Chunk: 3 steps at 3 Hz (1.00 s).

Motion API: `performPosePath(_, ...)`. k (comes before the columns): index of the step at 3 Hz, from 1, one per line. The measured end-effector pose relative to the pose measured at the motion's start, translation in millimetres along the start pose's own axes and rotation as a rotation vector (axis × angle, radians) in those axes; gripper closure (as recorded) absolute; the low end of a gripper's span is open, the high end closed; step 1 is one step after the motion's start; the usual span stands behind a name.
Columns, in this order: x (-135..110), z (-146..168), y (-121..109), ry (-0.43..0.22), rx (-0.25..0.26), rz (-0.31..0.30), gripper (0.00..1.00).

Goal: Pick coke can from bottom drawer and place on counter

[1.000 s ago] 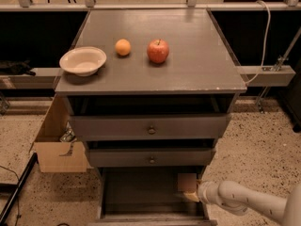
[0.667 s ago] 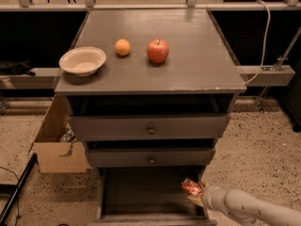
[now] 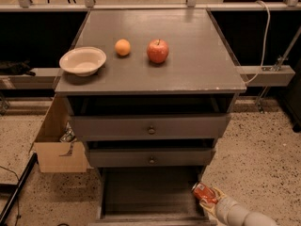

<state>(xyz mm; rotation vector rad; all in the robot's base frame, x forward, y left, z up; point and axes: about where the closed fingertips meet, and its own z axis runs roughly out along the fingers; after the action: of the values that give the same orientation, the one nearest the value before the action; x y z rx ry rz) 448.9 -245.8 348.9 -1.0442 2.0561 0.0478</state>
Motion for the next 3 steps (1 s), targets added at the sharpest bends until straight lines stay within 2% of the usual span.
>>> performPosePath(1, 3.9, -4.2, -1.3, 0.002, 0.009, 0.009, 1.0)
performPosePath(2, 7.0, 9.8, -4.4, 0.008, -0.021, 0.051, 1.0)
performPosePath(3, -18.6, -2.4, -21.4, -0.033, -0.007, 0.049, 1.0)
